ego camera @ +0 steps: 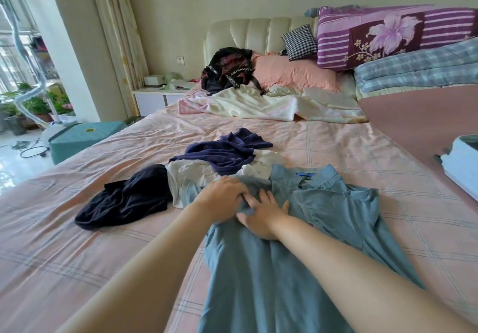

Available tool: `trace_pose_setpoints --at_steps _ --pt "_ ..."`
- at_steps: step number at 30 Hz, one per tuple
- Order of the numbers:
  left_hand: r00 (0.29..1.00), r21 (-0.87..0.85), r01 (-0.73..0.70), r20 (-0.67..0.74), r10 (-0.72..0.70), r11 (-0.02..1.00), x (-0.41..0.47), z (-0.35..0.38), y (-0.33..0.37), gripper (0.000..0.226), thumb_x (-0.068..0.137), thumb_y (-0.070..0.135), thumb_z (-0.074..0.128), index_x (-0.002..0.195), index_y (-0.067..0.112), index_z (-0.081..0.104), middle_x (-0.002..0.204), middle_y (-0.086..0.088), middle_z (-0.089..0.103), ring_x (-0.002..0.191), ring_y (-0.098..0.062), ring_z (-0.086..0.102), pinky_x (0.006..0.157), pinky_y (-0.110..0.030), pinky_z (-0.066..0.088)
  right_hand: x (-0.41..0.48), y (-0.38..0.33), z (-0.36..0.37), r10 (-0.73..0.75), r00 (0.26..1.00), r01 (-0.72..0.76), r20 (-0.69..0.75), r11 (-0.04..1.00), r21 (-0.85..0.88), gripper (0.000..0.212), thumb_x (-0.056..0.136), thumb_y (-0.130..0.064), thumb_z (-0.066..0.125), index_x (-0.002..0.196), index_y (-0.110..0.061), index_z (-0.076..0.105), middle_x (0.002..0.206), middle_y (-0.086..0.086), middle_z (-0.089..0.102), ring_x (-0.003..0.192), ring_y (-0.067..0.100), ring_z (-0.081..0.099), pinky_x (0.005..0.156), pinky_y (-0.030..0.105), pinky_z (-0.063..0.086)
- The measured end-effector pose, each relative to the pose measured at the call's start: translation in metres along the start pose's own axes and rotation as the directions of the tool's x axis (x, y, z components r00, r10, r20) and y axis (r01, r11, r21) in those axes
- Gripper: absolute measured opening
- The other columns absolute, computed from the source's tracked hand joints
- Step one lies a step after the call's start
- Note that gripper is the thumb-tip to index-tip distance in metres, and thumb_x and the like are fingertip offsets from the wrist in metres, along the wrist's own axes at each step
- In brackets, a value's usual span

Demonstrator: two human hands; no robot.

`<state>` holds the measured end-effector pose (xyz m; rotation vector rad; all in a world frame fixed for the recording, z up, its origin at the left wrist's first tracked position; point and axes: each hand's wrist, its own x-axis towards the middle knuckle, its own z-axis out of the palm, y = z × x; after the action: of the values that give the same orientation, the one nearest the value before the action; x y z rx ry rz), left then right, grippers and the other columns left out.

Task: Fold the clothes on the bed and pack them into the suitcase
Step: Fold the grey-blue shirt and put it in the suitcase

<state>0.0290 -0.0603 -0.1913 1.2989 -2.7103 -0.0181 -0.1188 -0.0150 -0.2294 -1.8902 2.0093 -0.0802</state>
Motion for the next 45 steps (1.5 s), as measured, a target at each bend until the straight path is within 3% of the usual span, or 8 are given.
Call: trace_pose_setpoints --at_steps 7,15,24,27,33,38,43,45 --pt "0.937 0.266 0.254 0.169 -0.305 0.930 0.006 0.008 0.036 0.044 0.095 0.025 0.041 0.139 0.021 0.046 0.145 -0.006 0.045 0.132 -0.028 0.042 0.107 -0.042 0.033 -0.035 0.060 -0.040 -0.115 0.950 0.160 -0.289 0.977 0.138 0.047 0.095 -0.019 0.055 0.141 -0.026 0.054 0.161 0.004 0.033 0.148 0.021 0.030 0.120 0.029 0.021" --pt "0.956 -0.061 -0.284 0.050 0.288 0.957 0.012 0.012 0.163 0.055 0.084 0.040 0.063 0.136 0.035 0.050 0.133 0.006 0.050 0.129 -0.017 0.041 0.105 -0.035 0.039 -0.127 0.147 -0.060 0.090 0.931 -0.073 -0.353 0.995 0.063 0.052 0.083 -0.053 0.067 0.129 -0.030 0.060 0.127 0.004 0.050 0.124 0.025 0.049 0.100 0.035 0.043" --pt "0.952 0.117 -0.303 0.081 0.295 0.946 0.028 0.022 0.188 0.041 0.085 -0.010 0.044 0.102 0.017 0.070 0.109 -0.001 0.059 0.110 -0.020 0.052 0.089 -0.033 0.050 -0.179 0.157 -0.034 0.085 0.966 -0.127 -0.246 0.978 -0.163 0.041 0.081 -0.036 0.053 0.121 -0.029 0.059 0.114 0.004 0.067 0.105 0.030 0.064 0.081 0.034 0.049" --pt "0.968 0.087 -0.247 -0.027 0.251 0.965 0.029 0.011 0.171 0.041 0.085 -0.009 0.043 0.096 0.017 0.073 0.100 -0.001 0.063 0.102 -0.020 0.054 0.086 -0.031 0.050 -0.167 0.151 -0.045 0.048 0.975 -0.039 -0.218 0.998 0.046 0.035 0.080 -0.038 0.056 0.112 -0.029 0.066 0.106 0.000 0.070 0.099 0.024 0.066 0.078 0.032 0.053" --pt "0.925 0.022 -0.111 0.367 0.095 0.994 0.028 0.005 0.150 0.059 0.085 -0.006 0.037 0.106 0.034 0.076 0.108 0.007 0.070 0.092 -0.017 0.064 0.081 -0.027 0.054 -0.130 0.149 -0.049 0.049 0.991 -0.005 -0.124 0.944 0.329 0.032 0.088 -0.048 0.055 0.104 -0.027 0.074 0.102 -0.008 0.073 0.094 0.015 0.067 0.088 0.033 0.054" --pt "0.991 -0.132 0.078 0.119 -0.062 0.988 0.055 0.016 0.143 0.035 0.088 0.006 0.044 0.091 0.032 0.067 0.105 0.004 0.069 0.096 -0.018 0.063 0.084 -0.034 0.055 -0.090 0.191 -0.071 0.171 0.867 -0.124 -0.468 0.984 0.130 0.032 0.098 -0.020 0.043 0.123 -0.027 0.063 0.130 0.001 0.053 0.107 0.027 0.062 0.085 0.034 0.047" --pt "0.987 0.040 0.160 -0.019 -0.159 0.986 0.087 0.038 0.136 0.027 0.100 0.023 0.044 0.122 0.013 0.054 0.124 -0.008 0.054 0.117 -0.028 0.050 0.097 -0.039 0.041 -0.051 0.223 -0.076 0.172 0.895 -0.221 -0.412 0.973 -0.073 0.054 0.103 -0.018 0.039 0.156 -0.022 0.025 0.152 0.005 0.031 0.117 0.033 0.058 0.088 0.041 0.049" --pt "0.981 0.106 0.193 -0.001 -0.194 0.975 0.095 0.045 0.129 0.029 0.101 0.032 0.044 0.120 0.014 0.057 0.122 -0.007 0.056 0.116 -0.028 0.051 0.099 -0.039 0.038 -0.037 0.233 -0.072 0.173 0.895 -0.210 -0.411 0.976 -0.048 0.041 0.105 -0.029 0.040 0.145 -0.020 0.044 0.148 0.005 0.034 0.118 0.032 0.056 0.091 0.041 0.048"
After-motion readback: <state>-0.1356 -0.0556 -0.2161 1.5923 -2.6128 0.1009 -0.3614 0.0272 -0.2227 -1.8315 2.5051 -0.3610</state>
